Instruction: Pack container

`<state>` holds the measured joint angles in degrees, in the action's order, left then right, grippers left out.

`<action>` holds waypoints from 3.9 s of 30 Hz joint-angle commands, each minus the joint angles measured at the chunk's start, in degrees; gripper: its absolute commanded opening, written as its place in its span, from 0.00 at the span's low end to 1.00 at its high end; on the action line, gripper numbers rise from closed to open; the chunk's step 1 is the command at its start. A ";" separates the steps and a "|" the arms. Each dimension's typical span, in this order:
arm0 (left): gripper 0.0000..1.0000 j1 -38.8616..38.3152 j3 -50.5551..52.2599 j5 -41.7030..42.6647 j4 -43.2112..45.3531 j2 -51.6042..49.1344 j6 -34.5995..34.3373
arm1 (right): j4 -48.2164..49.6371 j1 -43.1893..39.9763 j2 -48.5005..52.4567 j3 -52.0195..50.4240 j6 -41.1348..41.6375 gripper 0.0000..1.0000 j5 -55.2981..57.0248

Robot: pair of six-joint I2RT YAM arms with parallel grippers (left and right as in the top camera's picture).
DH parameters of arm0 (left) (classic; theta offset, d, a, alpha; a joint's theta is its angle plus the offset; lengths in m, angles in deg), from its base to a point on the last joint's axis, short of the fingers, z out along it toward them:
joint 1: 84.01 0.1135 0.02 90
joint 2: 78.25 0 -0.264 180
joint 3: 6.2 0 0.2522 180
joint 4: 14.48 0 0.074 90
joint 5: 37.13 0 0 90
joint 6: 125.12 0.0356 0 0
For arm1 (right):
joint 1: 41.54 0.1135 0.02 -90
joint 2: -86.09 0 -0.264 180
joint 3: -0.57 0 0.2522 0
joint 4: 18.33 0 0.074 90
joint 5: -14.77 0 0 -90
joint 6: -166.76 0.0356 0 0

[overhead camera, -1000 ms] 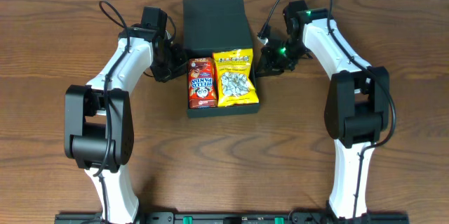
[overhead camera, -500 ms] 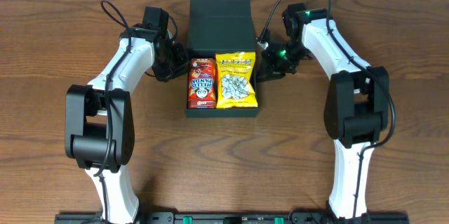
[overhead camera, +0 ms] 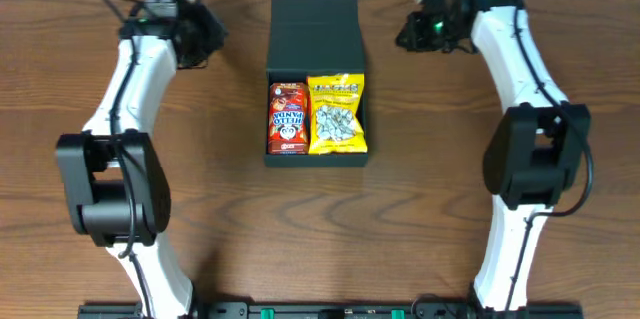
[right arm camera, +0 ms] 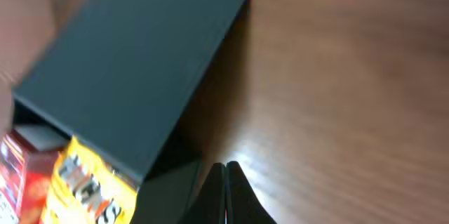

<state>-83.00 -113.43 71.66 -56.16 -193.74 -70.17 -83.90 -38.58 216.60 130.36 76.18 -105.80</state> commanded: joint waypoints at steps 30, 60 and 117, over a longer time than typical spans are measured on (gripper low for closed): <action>0.05 -4.44 -0.13 16.85 6.38 -15.72 -9.33 | 6.43 3.78 17.49 0.48 8.72 0.01 -27.56; 0.06 -2.23 -0.15 34.58 19.19 -15.65 -3.63 | 23.37 2.23 17.49 0.48 9.77 0.01 -58.12; 0.06 -3.04 -5.88 26.45 -12.59 2.54 25.22 | 121.63 -1.22 17.35 0.50 104.30 0.02 -58.29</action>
<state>-86.06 -118.68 103.79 -67.96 -192.80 -46.61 37.60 -35.97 234.22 130.45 181.40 -163.80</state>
